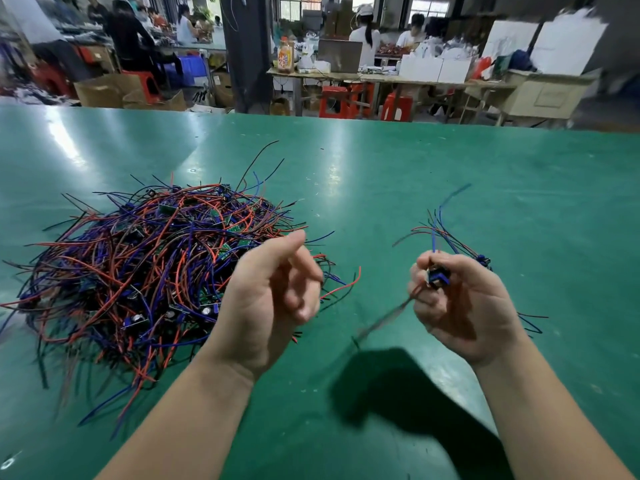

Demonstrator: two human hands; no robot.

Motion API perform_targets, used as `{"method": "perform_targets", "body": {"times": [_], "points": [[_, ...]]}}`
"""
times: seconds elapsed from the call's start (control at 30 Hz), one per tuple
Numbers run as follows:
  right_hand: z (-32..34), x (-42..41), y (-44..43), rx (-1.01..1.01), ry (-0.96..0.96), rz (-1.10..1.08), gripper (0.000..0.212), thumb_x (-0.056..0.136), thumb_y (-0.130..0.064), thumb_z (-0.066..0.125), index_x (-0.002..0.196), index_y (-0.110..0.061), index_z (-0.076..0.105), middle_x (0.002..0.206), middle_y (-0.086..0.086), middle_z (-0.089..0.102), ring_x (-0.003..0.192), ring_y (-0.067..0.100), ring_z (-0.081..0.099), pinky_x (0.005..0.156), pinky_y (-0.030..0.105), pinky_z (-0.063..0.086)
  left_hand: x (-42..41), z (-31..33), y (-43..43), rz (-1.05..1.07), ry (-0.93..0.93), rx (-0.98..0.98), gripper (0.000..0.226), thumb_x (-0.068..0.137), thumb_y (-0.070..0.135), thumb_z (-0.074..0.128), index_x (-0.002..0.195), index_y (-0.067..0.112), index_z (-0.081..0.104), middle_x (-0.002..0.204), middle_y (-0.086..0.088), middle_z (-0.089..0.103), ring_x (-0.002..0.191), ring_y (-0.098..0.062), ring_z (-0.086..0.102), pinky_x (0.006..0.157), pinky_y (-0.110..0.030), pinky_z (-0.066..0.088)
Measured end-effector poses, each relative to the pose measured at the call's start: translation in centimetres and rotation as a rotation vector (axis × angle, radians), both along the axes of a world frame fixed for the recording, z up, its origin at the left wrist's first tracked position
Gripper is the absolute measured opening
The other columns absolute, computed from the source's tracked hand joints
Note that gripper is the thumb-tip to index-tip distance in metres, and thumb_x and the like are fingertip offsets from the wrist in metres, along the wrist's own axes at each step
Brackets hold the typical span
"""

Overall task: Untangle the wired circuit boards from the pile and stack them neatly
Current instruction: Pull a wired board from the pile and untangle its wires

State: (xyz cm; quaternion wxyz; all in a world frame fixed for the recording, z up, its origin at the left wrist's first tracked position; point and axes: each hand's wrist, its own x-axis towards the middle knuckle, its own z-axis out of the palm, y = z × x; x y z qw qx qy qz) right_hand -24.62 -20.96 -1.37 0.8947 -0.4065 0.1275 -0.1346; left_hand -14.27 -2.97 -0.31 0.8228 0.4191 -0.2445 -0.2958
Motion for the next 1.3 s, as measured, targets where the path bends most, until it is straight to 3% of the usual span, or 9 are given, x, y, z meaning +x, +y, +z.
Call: {"method": "perform_targets", "body": {"times": [0.1, 0.27, 0.37, 0.43, 0.5, 0.6, 0.73, 0.93, 1.3], "points": [[0.0, -0.4, 0.4, -0.029, -0.003, 0.189, 0.033, 0.038, -0.019, 0.089, 0.062, -0.009, 0.068, 0.054, 0.004, 0.051, 0.034, 0.006, 0.041, 0.028, 0.013, 0.034, 0.4, -0.2, -0.6, 0.099, -0.016, 0.05, 0.023, 0.076, 0.029, 0.056, 0.068, 0.014, 0.072, 0.06, -0.002, 0.061, 0.048, -0.013, 0.054, 0.045, -0.021, 0.042], [-0.9, 1.0, 1.5, -0.282, 0.151, 0.111, 0.005, 0.063, -0.014, 0.068, 0.065, -0.015, 0.072, 0.054, 0.01, 0.054, 0.03, 0.011, 0.046, 0.028, 0.013, 0.032, -0.7, -2.1, -2.1, -0.217, -0.087, 0.547, 0.051, 0.079, 0.058, 0.049, 0.102, 0.015, 0.064, 0.093, -0.014, 0.072, 0.089, -0.031, 0.069, 0.082, -0.035, 0.048], [-1.5, 1.2, 1.6, -0.446, 0.244, 0.146, 0.007, 0.06, -0.022, 0.072, 0.066, -0.018, 0.071, 0.061, 0.004, 0.062, 0.034, 0.01, 0.049, 0.031, 0.013, 0.031, -2.1, -3.2, -2.7, -0.296, -0.317, 0.665, 0.046, 0.093, 0.054, 0.045, 0.103, 0.012, 0.06, 0.088, -0.014, 0.073, 0.061, -0.032, 0.067, 0.063, -0.027, 0.052], [-2.0, 1.2, 1.5, -0.521, 0.297, 0.134, 0.013, 0.059, -0.024, 0.075, 0.068, -0.015, 0.073, 0.065, 0.004, 0.064, 0.039, 0.008, 0.048, 0.036, 0.014, 0.031, -2.4, -3.8, -2.7, -0.277, -0.347, 0.689, 0.04, 0.1, 0.045, 0.037, 0.103, 0.008, 0.054, 0.071, -0.009, 0.071, 0.035, -0.017, 0.05, 0.049, -0.024, 0.051], [-2.5, 1.4, 1.4, -0.525, 0.308, 0.103, 0.007, 0.065, -0.014, 0.075, 0.069, -0.01, 0.072, 0.064, 0.005, 0.065, 0.044, 0.006, 0.048, 0.043, 0.013, 0.035, -2.4, -4.2, -2.7, -0.256, -0.349, 0.713, 0.034, 0.102, 0.037, 0.034, 0.101, 0.008, 0.051, 0.06, -0.006, 0.067, 0.027, -0.01, 0.037, 0.046, -0.026, 0.052], [-2.6, 1.7, 1.3, -0.488, 0.303, 0.051, 0.005, 0.073, -0.003, 0.071, 0.069, -0.005, 0.069, 0.056, 0.003, 0.06, 0.046, 0.007, 0.051, 0.048, 0.015, 0.039, -2.4, -4.3, -2.8, -0.236, -0.392, 0.735, 0.032, 0.103, 0.033, 0.033, 0.096, 0.008, 0.05, 0.052, -0.001, 0.062, 0.026, -0.009, 0.034, 0.043, -0.024, 0.048], [-2.1, 1.5, 0.2, -0.255, 0.321, -0.019, 0.016, 0.062, -0.007, 0.071, 0.076, -0.003, 0.064, 0.058, 0.002, 0.063, 0.046, 0.006, 0.058, 0.044, 0.012, 0.046, -2.2, -4.4, -2.8, -0.285, -0.41, 0.732, 0.034, 0.103, 0.035, 0.031, 0.091, 0.013, 0.052, 0.049, 0.0, 0.058, 0.027, -0.011, 0.036, 0.042, -0.023, 0.043], [-2.0, 1.3, -3.6, 0.011, 0.236, -0.387, 0.008, 0.084, 0.006, 0.058, 0.079, -0.001, 0.058, 0.056, 0.004, 0.067, 0.052, 0.011, 0.067, 0.047, 0.012, 0.05, -2.6, -4.6, -2.6, -0.389, -0.354, 0.702, 0.031, 0.104, 0.033, 0.031, 0.088, 0.014, 0.051, 0.052, 0.002, 0.059, 0.032, -0.01, 0.042, 0.04, -0.021, 0.043], [-2.2, 0.1, -6.0, -0.232, 0.304, -0.409, 0.008, 0.079, 0.013, 0.06, 0.08, 0.005, 0.059, 0.055, 0.009, 0.066, 0.052, 0.015, 0.067, 0.05, 0.015, 0.053, -2.4, -4.6, -2.4, -0.403, -0.411, 0.793, 0.033, 0.103, 0.035, 0.031, 0.088, 0.014, 0.051, 0.053, 0.002, 0.063, 0.034, -0.011, 0.047, 0.04, -0.017, 0.04]]}}
